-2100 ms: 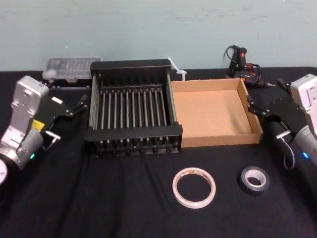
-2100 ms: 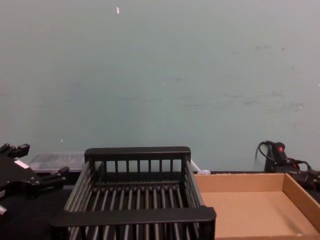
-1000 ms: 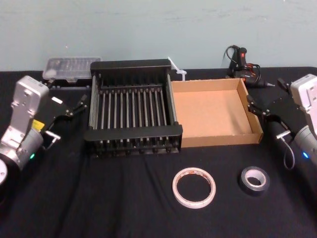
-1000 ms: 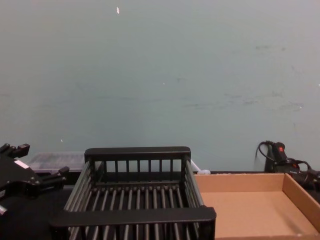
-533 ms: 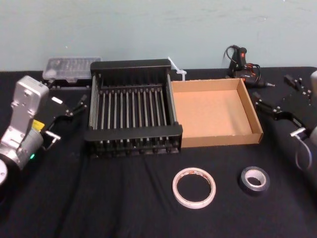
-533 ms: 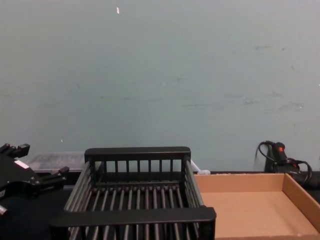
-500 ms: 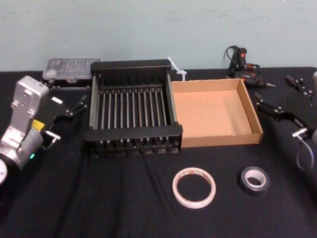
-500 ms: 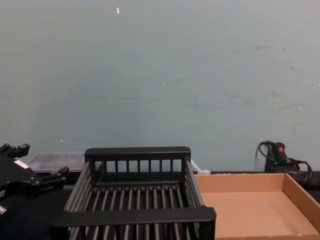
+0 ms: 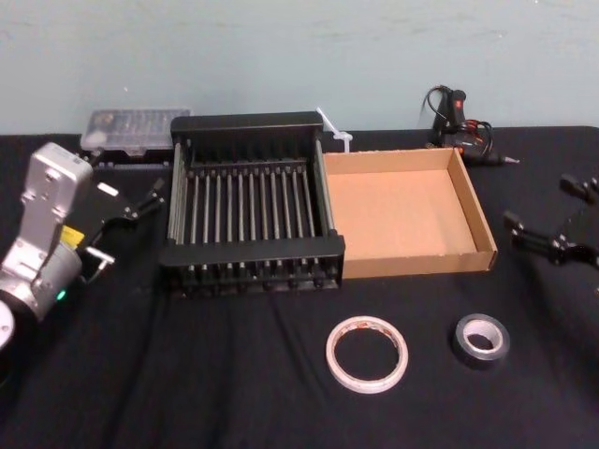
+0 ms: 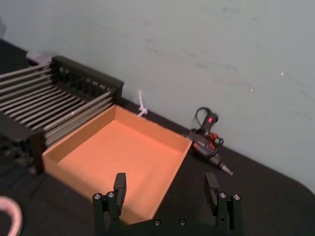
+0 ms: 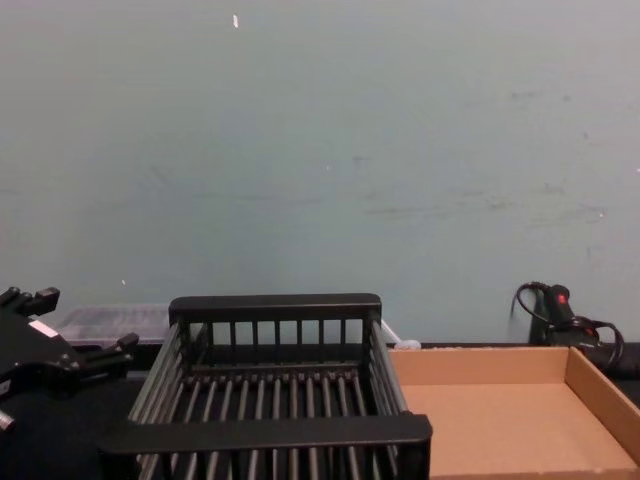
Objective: Pick up the white tape and place it into the black box , Pick up the silver tape and place it into the brown box.
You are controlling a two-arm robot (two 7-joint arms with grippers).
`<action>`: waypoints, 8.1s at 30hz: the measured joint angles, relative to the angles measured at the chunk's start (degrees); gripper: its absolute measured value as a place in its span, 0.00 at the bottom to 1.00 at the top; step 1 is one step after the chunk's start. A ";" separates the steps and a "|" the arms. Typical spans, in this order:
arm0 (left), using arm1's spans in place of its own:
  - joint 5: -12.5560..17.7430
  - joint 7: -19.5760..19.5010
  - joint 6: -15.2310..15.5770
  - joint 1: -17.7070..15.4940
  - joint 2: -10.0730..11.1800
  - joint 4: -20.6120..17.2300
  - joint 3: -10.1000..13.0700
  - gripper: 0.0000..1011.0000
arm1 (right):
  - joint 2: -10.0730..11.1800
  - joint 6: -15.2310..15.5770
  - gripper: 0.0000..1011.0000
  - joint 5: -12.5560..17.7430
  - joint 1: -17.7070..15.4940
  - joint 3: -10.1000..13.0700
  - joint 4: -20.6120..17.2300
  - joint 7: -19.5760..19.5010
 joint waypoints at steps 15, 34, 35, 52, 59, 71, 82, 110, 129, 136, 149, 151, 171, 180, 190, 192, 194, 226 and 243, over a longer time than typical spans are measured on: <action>0.00 0.00 0.00 0.00 0.00 0.00 0.00 0.99 | 2.33 7.05 0.99 1.85 -6.95 2.15 -3.34 3.57; 0.01 0.00 0.00 0.00 0.00 0.00 0.00 0.99 | -0.06 13.40 0.99 1.05 -6.51 0.83 -2.10 6.29; 0.00 0.00 0.00 0.00 0.00 -0.01 0.00 0.99 | -0.16 13.64 0.99 0.94 -6.38 0.73 -1.94 6.43; 0.00 0.00 0.00 0.00 0.00 -0.01 0.00 0.99 | -3.14 16.75 0.99 -0.95 -3.84 -0.22 1.21 8.43; 0.00 0.00 0.00 0.00 0.00 -0.01 0.00 0.99 | -4.06 17.71 0.99 -1.63 -3.01 -0.36 1.93 9.12; 0.00 0.00 0.00 0.00 0.00 0.00 0.00 0.99 | -4.83 18.96 0.99 -2.16 -2.76 -0.22 2.30 9.48; 0.00 0.00 0.00 0.00 0.00 -0.01 0.00 0.99 | -5.27 19.41 0.99 -2.23 -2.69 0.14 2.62 9.52; 0.00 0.00 0.00 0.00 0.00 0.00 0.00 0.99 | -5.13 19.32 0.70 -2.19 -2.73 0.08 2.49 9.48; 0.00 0.00 0.00 0.00 0.00 0.00 0.00 0.99 | -5.14 19.29 0.13 -2.19 -2.73 0.08 2.49 9.48; 0.00 0.00 0.00 0.00 0.00 0.00 0.00 0.99 | -5.13 19.29 0.13 -2.18 -2.73 0.08 2.49 9.48; 0.00 0.00 0.00 0.00 0.00 0.00 0.00 0.99 | -5.02 17.43 0.13 -1.92 -2.91 0.66 2.39 10.76; 0.00 0.00 0.00 0.00 0.00 0.00 0.00 0.99 | -5.18 17.17 0.13 -1.70 -2.83 1.07 2.19 10.60; 0.00 0.00 0.00 0.00 0.00 -0.01 0.00 0.99 | -10.07 14.99 0.13 -2.98 5.76 1.79 4.92 7.60; 0.00 0.00 0.00 0.00 0.00 0.00 0.00 0.99 | -12.20 14.96 0.13 -4.64 10.65 -0.01 8.37 7.94; 0.01 0.00 0.00 0.00 0.00 -0.01 0.00 0.99 | -14.60 15.26 0.13 -6.59 15.55 -2.78 12.54 8.98; 0.00 0.00 0.00 0.00 0.00 -0.01 0.00 0.99 | -15.12 15.29 0.13 -7.03 16.51 -3.34 13.40 9.14; 0.00 0.00 0.00 0.00 0.00 -0.01 0.00 0.99 | -15.61 15.29 0.13 -7.44 17.37 -3.84 14.32 9.43; 0.00 0.00 0.00 0.00 0.00 0.00 0.00 0.99 | -16.94 14.69 0.22 -8.50 19.48 -4.88 16.63 9.96; 0.00 0.00 0.00 0.00 0.00 -0.01 0.00 0.99 | -16.86 14.75 0.73 -8.41 19.39 -4.86 16.54 9.96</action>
